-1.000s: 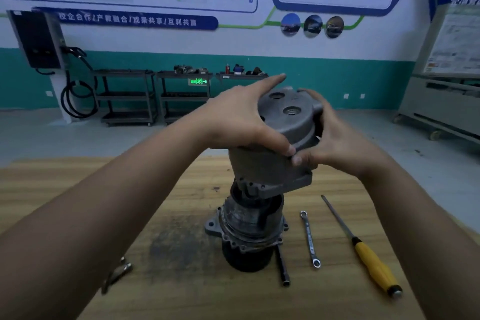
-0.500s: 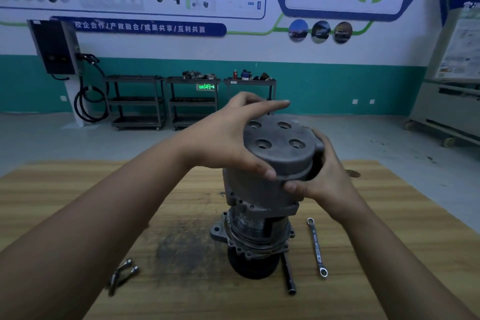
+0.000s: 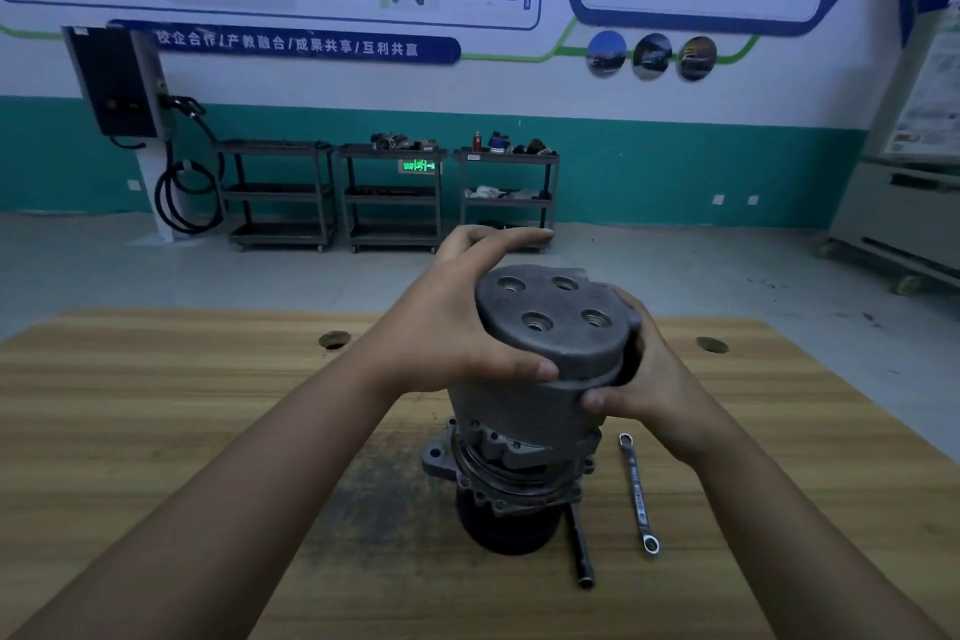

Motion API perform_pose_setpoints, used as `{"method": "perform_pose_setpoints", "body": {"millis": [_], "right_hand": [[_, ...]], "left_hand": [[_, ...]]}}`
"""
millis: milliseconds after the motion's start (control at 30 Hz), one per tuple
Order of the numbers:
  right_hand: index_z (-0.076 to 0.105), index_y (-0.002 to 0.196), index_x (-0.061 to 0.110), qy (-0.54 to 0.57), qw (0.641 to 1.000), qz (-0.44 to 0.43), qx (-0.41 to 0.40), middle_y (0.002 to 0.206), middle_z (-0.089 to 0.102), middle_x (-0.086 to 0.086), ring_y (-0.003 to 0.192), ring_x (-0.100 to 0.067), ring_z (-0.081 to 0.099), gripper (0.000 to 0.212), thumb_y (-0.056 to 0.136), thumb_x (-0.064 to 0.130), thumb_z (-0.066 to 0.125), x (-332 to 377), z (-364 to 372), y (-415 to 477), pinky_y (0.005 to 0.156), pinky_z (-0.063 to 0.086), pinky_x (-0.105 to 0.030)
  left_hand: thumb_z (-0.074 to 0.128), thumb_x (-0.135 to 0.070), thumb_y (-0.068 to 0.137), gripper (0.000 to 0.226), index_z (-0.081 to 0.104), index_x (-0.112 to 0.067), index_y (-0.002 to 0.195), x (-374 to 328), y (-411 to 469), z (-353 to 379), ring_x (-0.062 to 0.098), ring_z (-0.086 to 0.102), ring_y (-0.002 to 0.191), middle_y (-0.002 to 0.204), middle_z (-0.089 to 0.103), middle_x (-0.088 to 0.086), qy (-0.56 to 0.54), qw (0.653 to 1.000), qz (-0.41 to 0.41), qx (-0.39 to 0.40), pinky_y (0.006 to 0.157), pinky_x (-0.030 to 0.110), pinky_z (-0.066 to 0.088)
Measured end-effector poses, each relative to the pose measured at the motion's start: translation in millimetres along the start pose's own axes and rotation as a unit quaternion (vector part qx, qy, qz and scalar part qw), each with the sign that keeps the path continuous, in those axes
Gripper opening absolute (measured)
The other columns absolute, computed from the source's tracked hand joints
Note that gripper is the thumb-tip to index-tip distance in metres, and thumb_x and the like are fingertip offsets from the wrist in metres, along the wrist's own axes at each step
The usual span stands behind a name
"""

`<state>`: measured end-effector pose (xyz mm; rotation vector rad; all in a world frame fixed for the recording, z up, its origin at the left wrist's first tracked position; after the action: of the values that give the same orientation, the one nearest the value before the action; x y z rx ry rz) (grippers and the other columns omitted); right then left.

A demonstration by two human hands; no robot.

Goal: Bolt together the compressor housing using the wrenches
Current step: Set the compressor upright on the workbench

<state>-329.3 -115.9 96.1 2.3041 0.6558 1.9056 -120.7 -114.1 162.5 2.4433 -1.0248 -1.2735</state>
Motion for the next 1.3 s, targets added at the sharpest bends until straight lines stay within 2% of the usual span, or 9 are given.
{"method": "perform_pose_setpoints", "body": {"millis": [67,267,433,500,700,867,1000,1167,1300], "right_hand": [[0.031,0.138,0.032,0.005,1.0,0.008,0.003,0.128,0.056,0.014,0.121,-0.006,0.053,0.13,0.026,0.054,0.092,-5.2,-0.3,-0.8,0.084,0.051,-0.023],[0.03,0.138,0.034,-0.002,1.0,0.017,0.013,0.122,0.057,0.024,0.121,-0.003,0.052,0.127,0.029,0.053,0.092,-14.7,-0.8,-6.0,0.089,0.051,-0.023],[0.029,0.138,0.035,-0.008,1.0,0.023,0.016,0.123,0.056,0.023,0.121,-0.004,0.052,0.126,0.03,0.054,0.091,-21.6,1.1,-8.4,0.092,0.05,-0.026],[0.027,0.14,0.035,-0.013,0.999,0.027,0.021,0.125,0.056,0.022,0.123,-0.006,0.051,0.128,0.03,0.054,0.091,-23.4,0.6,-8.9,0.095,0.049,-0.03],[0.024,0.141,0.037,-0.02,0.999,0.036,0.027,0.125,0.055,0.025,0.122,-0.002,0.051,0.128,0.033,0.05,0.092,-32.1,0.1,-11.1,0.091,0.05,-0.024],[0.027,0.136,0.043,-0.021,0.999,0.029,0.021,0.123,0.055,0.027,0.12,0.001,0.051,0.119,0.037,0.038,0.091,-36.3,1.6,-12.1,0.087,0.051,-0.02],[0.028,0.136,0.043,-0.016,0.999,0.025,0.011,0.121,0.056,0.027,0.118,0.002,0.052,0.119,0.036,0.039,0.092,-37.7,4.1,-12.7,0.084,0.05,-0.017],[0.026,0.137,0.043,-0.017,0.999,0.033,0.014,0.122,0.054,0.029,0.12,0.001,0.051,0.125,0.031,0.048,0.093,-39.3,7.1,-14.1,0.089,0.052,-0.024],[0.027,0.135,0.046,-0.015,0.999,0.035,0.016,0.122,0.054,0.029,0.118,0.002,0.052,0.122,0.032,0.046,0.093,-38.9,8.1,-14.6,0.084,0.053,-0.023]], "left_hand": [[0.084,-0.045,0.05,0.087,0.039,-0.062,0.122,2.7,-2.8,4.1,-0.009,0.04,0.112,0.129,0.032,-0.019,-0.01,1.0,-0.002,-0.017,0.082,0.007,0.038],[0.085,-0.043,0.049,0.087,0.037,-0.067,0.119,11.1,-9.9,14.1,-0.012,0.038,0.117,0.126,0.035,-0.024,-0.028,0.999,-0.008,-0.022,0.089,0.018,0.044],[0.085,-0.043,0.049,0.083,0.039,-0.067,0.114,16.6,-13.0,17.4,-0.03,0.034,0.107,0.123,0.033,-0.034,-0.025,0.999,-0.001,-0.022,0.076,-0.003,0.038],[0.085,-0.043,0.049,0.083,0.039,-0.065,0.115,18.5,-14.2,19.0,-0.028,0.033,0.108,0.124,0.034,-0.031,-0.021,1.0,-0.004,-0.021,0.078,-0.005,0.036],[0.086,-0.041,0.049,0.085,0.04,-0.06,0.119,24.3,-18.4,23.6,-0.024,0.034,0.112,0.127,0.036,-0.022,-0.015,1.0,-0.006,-0.022,0.083,-0.005,0.033],[0.088,-0.037,0.051,0.087,0.039,-0.06,0.119,26.7,-19.7,23.7,-0.019,0.036,0.115,0.128,0.036,-0.019,-0.022,1.0,-0.001,-0.014,0.084,-0.003,0.035],[0.091,-0.031,0.054,0.088,0.039,-0.059,0.12,30.6,-18.6,23.0,-0.017,0.036,0.116,0.129,0.036,-0.02,-0.026,1.0,-0.001,-0.003,0.084,-0.001,0.037],[0.088,-0.038,0.052,0.088,0.038,-0.059,0.122,35.3,-21.5,25.1,-0.011,0.039,0.118,0.129,0.035,-0.02,-0.024,1.0,-0.005,0.007,0.085,-0.001,0.038],[0.088,-0.036,0.053,0.088,0.038,-0.06,0.121,37.0,-22.2,25.2,-0.009,0.04,0.119,0.13,0.035,-0.019,-0.03,1.0,-0.006,0.006,0.084,0.0,0.039]]}}
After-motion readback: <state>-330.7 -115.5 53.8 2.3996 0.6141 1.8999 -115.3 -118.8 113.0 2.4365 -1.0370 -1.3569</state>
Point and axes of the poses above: each hand's wrist, its own y-axis towards the middle knuckle, its own z-axis out of the palm, x = y × z, the point moved 2 cm from there along y, towards the middle knuckle
